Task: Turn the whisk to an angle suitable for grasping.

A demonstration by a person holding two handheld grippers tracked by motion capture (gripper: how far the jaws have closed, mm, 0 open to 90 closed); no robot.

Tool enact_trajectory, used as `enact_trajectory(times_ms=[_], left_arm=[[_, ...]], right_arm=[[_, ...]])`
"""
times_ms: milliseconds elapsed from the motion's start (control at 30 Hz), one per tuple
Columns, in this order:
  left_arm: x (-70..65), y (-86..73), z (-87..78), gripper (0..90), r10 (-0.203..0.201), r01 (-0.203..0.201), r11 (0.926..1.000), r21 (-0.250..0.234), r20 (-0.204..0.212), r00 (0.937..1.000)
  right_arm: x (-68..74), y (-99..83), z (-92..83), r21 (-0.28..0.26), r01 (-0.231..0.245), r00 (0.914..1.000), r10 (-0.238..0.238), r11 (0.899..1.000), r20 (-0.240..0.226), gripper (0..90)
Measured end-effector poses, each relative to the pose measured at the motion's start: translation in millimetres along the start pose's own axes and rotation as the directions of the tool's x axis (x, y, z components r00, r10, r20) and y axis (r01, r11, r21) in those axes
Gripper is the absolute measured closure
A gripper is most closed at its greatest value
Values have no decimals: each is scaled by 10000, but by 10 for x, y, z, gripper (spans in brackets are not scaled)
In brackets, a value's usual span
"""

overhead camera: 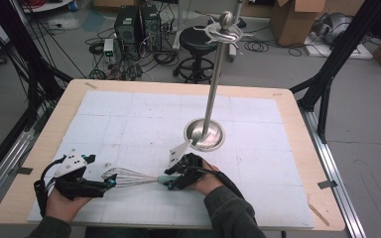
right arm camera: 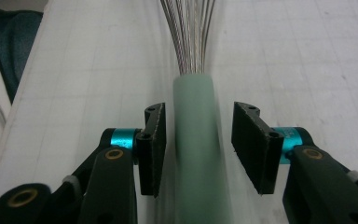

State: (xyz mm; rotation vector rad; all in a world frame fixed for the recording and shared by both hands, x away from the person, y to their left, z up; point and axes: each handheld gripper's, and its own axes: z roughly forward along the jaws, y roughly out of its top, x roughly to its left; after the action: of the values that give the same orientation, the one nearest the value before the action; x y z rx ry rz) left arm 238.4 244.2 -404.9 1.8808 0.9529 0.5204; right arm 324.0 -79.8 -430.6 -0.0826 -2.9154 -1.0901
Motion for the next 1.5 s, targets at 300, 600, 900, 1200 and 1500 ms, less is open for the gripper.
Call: enact_trajectory(times_ms=[300,600,900,1200,1500], left_arm=[[-19,9,14,17,51,-51,10000,27,33,10000],[-14,6,17,17,88,-88,9999,67,81,9999],[-12,4,13,17,85,-85,10000,52,79,9999],[-11,4,16,17,109,-110,9999,84,108,9999],[-16,5,17,17,107,-108,9999,83,135,9999]], right_arm=[[50,-263,-306,-275,-188,9991,198,9994,383,509],[124,-387,-383,-179,-162,9976,173,9997,669,514],[187,-373,-412,-152,116,9970,-104,9998,765,514],[232,-420,-389,43,185,9966,-188,9998,808,519],[209,-465,-391,170,251,9946,-266,9995,999,557]])
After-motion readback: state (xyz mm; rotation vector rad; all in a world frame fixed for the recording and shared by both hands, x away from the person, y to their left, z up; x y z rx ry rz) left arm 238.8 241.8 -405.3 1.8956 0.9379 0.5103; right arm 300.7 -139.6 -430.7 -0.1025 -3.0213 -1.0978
